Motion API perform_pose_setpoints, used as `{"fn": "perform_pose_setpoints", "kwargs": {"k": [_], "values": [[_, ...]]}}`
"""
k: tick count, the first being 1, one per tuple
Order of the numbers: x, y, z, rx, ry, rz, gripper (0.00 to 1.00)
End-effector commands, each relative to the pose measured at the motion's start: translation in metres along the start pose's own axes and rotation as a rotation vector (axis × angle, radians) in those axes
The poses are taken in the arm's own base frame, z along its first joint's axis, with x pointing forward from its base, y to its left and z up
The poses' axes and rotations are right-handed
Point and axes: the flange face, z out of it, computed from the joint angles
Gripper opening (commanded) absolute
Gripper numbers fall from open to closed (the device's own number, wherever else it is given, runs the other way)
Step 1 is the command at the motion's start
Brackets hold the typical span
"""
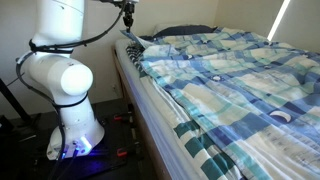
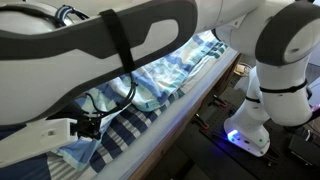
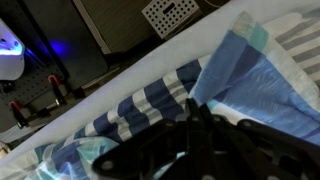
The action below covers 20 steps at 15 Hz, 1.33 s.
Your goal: Straighten the blue and white blanket on the bed.
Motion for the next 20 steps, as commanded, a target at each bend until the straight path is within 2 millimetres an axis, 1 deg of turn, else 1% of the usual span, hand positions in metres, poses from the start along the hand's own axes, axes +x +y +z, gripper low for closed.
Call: {"fn": "perform_pose_setpoints", "kwargs": {"k": [1, 4, 5, 6, 7, 10, 13, 15, 16, 20], "values": [[0.001, -0.014, -0.011, -0.025, -0.006, -0.054, 0.01], [0.004, -0.017, -0.017, -0.035, -0.002, -0.071, 0.01], [0.005, -0.018, -0.02, -0.037, -0.003, -0.073, 0.21], [0.006, -0.019, -0.022, -0.034, -0.003, -0.074, 0.3], [0.008, -0.019, -0.025, -0.033, -0.009, -0.072, 0.35], [0.01, -0.018, -0.033, -0.01, -0.026, -0.073, 0.59], [0.007, -0.012, -0.044, 0.014, -0.023, -0.054, 0.81], [0.011, -0.005, -0.05, 0.033, -0.013, -0.009, 0.96], [0.016, 0.0, -0.053, 0.041, -0.013, 0.029, 0.99], [0.032, 0.023, -0.065, 0.075, -0.041, 0.196, 1.0]]}}
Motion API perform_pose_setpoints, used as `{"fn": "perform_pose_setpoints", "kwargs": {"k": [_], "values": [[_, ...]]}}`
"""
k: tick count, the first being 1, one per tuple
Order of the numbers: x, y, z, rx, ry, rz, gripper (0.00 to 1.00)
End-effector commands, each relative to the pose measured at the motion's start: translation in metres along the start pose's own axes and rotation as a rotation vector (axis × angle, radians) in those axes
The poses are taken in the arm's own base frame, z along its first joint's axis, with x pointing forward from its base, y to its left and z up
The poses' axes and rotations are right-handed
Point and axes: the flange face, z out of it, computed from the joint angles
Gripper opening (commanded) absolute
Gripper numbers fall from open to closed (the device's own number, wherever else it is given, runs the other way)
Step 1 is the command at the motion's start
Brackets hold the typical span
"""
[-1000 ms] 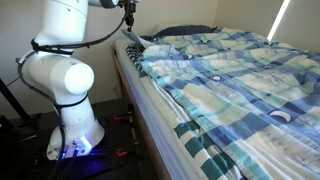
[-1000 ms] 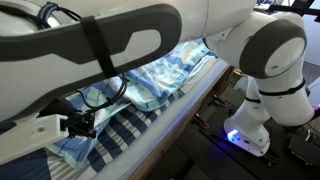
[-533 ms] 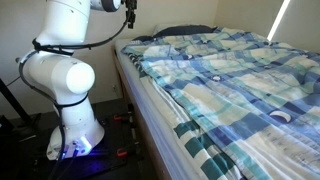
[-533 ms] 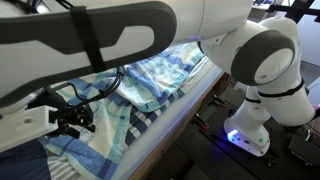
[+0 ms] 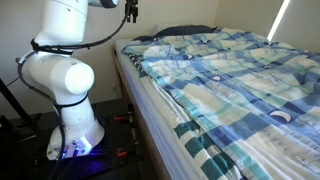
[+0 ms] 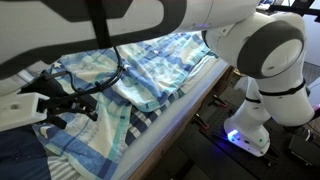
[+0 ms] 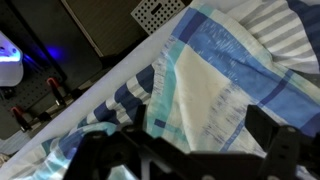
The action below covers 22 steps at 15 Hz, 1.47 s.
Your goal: Straighten the blue and white blanket on the bed.
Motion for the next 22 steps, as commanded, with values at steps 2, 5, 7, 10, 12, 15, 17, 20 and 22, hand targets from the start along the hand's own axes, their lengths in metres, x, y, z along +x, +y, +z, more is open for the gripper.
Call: {"fn": "perform_pose_setpoints", "kwargs": {"k": [2, 5, 7, 10, 12, 15, 17, 20, 22], "values": [[0.017, 0.04, -0.016, 0.029, -0.045, 0.193, 1.0], [0.018, 0.066, -0.018, 0.017, -0.085, 0.285, 1.0], [0.013, 0.084, -0.015, 0.0, -0.114, 0.348, 1.0], [-0.001, 0.108, -0.009, -0.011, -0.163, 0.439, 1.0], [-0.011, 0.125, 0.0, -0.014, -0.177, 0.497, 1.0], [-0.02, 0.149, 0.016, -0.005, -0.179, 0.586, 1.0], [-0.025, 0.169, 0.03, -0.005, -0.177, 0.672, 1.0], [-0.03, 0.202, 0.052, -0.016, -0.187, 0.83, 1.0], [-0.032, 0.225, 0.069, -0.025, -0.192, 0.928, 1.0]]}}
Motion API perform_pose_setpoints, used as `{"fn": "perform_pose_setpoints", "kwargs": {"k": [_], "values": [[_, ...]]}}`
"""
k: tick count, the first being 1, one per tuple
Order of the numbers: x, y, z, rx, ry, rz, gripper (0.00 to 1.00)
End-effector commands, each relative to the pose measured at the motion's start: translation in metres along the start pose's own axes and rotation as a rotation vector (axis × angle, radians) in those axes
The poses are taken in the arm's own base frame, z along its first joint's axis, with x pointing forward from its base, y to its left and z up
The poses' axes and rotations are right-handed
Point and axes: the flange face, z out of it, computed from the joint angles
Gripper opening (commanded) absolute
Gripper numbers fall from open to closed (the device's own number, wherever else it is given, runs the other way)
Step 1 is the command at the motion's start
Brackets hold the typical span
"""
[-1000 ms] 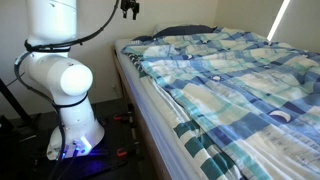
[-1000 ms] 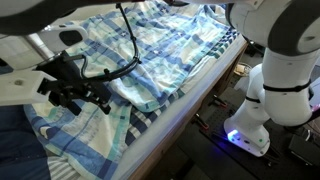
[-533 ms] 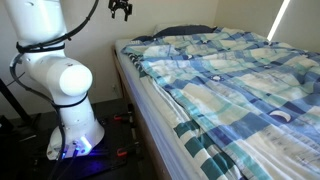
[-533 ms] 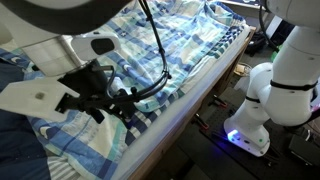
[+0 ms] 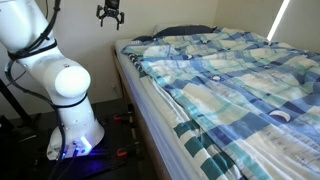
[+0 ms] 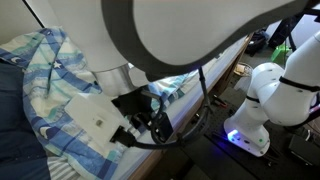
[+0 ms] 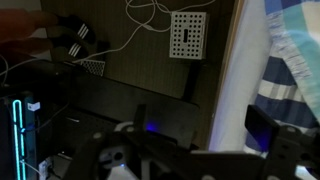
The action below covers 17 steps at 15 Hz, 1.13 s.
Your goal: Straighten the blue and white blanket on the bed.
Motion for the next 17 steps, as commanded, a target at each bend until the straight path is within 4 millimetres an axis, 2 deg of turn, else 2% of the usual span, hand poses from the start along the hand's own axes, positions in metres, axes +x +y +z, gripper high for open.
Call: {"fn": "perform_pose_setpoints", "kwargs": {"k": [1, 6, 8, 9, 10, 11, 13, 17], "values": [[0.042, 0.036, 0.029, 0.033, -0.04, 0.194, 1.0], [0.084, 0.076, 0.072, 0.04, -0.052, 0.42, 1.0], [0.097, 0.086, 0.084, 0.051, -0.046, 0.506, 1.0], [0.11, 0.082, 0.093, 0.067, -0.043, 0.543, 1.0], [0.114, 0.083, 0.097, 0.075, -0.035, 0.546, 1.0], [0.096, 0.081, 0.089, 0.028, -0.004, 0.476, 1.0], [0.109, 0.081, 0.097, 0.054, 0.0, 0.513, 1.0], [0.112, 0.083, 0.097, 0.066, -0.003, 0.522, 1.0]]}}
